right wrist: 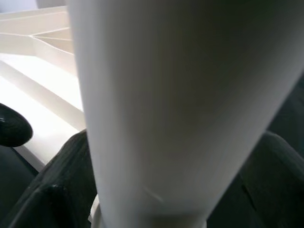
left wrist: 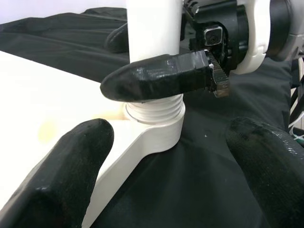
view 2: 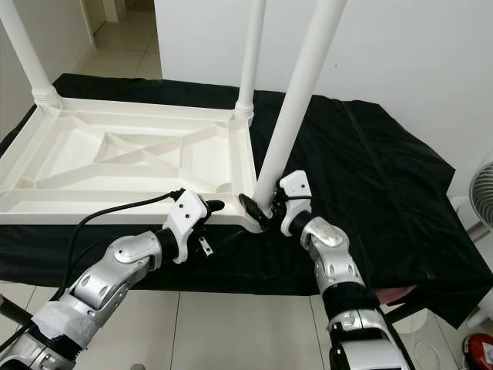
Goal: Building children table
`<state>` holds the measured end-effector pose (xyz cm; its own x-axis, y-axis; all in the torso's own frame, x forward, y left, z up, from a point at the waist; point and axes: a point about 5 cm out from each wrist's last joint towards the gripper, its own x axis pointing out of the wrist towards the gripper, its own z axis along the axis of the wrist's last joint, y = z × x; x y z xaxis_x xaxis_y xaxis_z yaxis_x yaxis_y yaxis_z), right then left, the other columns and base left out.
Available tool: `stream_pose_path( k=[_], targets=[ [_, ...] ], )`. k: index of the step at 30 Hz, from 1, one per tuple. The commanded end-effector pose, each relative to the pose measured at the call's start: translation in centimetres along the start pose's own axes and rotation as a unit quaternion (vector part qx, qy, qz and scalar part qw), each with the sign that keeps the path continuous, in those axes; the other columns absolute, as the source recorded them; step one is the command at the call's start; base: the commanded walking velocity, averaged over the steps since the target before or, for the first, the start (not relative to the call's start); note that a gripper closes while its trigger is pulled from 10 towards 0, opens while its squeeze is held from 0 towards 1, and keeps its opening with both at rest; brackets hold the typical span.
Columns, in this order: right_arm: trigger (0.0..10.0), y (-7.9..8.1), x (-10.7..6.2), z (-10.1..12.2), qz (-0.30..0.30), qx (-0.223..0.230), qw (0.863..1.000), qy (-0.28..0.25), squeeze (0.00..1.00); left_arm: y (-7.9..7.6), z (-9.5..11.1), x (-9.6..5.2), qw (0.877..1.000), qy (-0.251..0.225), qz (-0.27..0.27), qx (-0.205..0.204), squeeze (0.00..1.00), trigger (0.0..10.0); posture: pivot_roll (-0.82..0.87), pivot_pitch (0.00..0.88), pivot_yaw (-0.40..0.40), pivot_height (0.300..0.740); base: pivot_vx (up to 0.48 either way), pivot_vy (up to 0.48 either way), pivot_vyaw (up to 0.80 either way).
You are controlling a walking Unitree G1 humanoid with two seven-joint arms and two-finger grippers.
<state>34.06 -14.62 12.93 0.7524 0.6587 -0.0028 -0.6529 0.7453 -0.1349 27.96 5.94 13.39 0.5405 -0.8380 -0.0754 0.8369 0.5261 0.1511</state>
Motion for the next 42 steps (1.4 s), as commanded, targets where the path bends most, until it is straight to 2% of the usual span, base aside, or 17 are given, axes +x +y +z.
stream_pose_path(
  k=[1,2,3,4,5,6,18,19,20,21,26,29,33,36,37,42],
  targets=[
    [10.0,0.1,0.2,-0.2,0.021,-0.008,1.000,0.012,0.00,-0.9,-0.1,0.1,0.997,0.004,-0.070,0.009,0.00,10.0,-0.02,0.000,-0.083,0.740,0.000,0.000,0.00],
    [10.0,0.2,0.5,-0.3,0.036,-0.015,0.999,0.019,0.00,-1.0,-0.2,0.0,0.997,0.006,-0.072,0.011,0.00,10.0,-0.02,0.000,-0.084,0.740,0.000,0.000,0.00],
    [9.6,0.3,0.7,-0.4,0.047,-0.017,0.998,0.023,0.00,-1.0,-0.2,0.0,0.997,0.007,-0.074,0.011,0.00,10.0,-0.01,0.000,-0.086,0.740,0.000,0.000,0.00],
    [4.5,0.5,0.9,-0.6,0.054,-0.016,0.998,0.027,0.00,-1.1,-0.2,0.0,0.997,0.008,-0.074,0.011,0.00,10.0,-0.01,0.000,-0.086,0.740,0.000,0.000,0.00],
    [0.7,0.7,1.0,-0.8,0.063,-0.013,0.998,0.030,0.00,-1.1,-0.2,0.0,0.997,0.008,-0.074,0.011,0.00,10.0,-0.01,0.000,-0.086,0.740,0.000,0.000,0.00],
    [0.0,0.8,1.1,-0.9,0.070,-0.007,0.997,0.032,0.00,-1.1,-0.2,0.0,0.997,0.008,-0.074,0.011,0.00,10.0,-0.01,0.000,-0.086,0.740,0.000,0.000,0.00],
    [0.0,1.2,1.2,-1.8,0.084,0.010,0.996,0.034,0.00,-1.3,-0.3,-0.2,0.997,0.009,-0.073,0.008,0.00,10.0,0.00,0.000,-0.086,0.740,0.000,0.000,0.00],
    [8.6,1.2,1.1,-1.9,0.078,0.012,0.996,0.035,0.00,-1.3,-0.3,-0.3,0.997,0.009,-0.073,0.008,0.00,10.0,-0.01,0.000,-0.087,0.740,0.000,0.000,0.00],
    [8.6,1.2,1.1,-1.9,0.078,0.012,0.996,0.035,0.00,-1.3,-0.3,-0.3,0.997,0.009,-0.073,0.008,0.00,10.0,-0.01,0.000,-0.087,0.740,0.000,0.000,0.00],
    [10.0,1.2,1.0,-2.0,0.070,0.017,0.997,0.033,0.00,-1.3,-0.3,-0.3,0.997,0.010,-0.074,0.008,0.00,10.0,0.00,0.000,-0.090,0.740,0.000,0.000,0.00],
    [10.0,1.2,1.0,-2.4,0.030,0.012,0.999,0.040,0.00,-1.4,-0.4,-0.4,0.997,0.010,-0.074,0.005,0.00,10.0,-0.01,0.000,-0.090,0.740,0.000,0.000,0.00],
    [10.0,1.3,1.1,-2.3,-0.015,0.030,0.999,0.037,0.00,-1.5,-0.5,-0.5,0.997,0.012,-0.074,0.003,0.00,10.0,-0.01,0.000,-0.092,0.740,0.000,0.000,0.00],
    [10.0,1.7,1.0,-2.1,-0.032,0.031,0.999,0.030,0.00,-1.7,-0.6,-0.5,0.997,0.012,-0.075,0.001,0.00,10.0,-0.01,0.000,-0.093,0.740,0.000,0.000,0.00],
    [10.0,2.0,0.8,-2.0,-0.060,0.036,0.997,0.029,0.00,-1.7,-0.6,-0.5,0.997,0.013,-0.076,0.000,0.00,10.0,-0.01,0.000,-0.097,0.740,0.000,0.000,0.00],
    [10.0,2.4,0.7,-2.0,-0.095,0.040,0.994,0.034,0.00,-1.7,-0.6,-0.5,0.997,0.013,-0.076,0.000,0.00,10.0,-0.02,0.000,-0.096,0.740,0.000,0.000,0.00],
    [10.0,2.6,0.6,-2.1,-0.127,0.040,0.990,0.044,0.00,-1.8,-0.6,-0.5,0.997,0.013,-0.077,0.000,0.00,10.0,-0.02,0.000,-0.098,0.740,0.000,0.000,0.00]
  ],
)
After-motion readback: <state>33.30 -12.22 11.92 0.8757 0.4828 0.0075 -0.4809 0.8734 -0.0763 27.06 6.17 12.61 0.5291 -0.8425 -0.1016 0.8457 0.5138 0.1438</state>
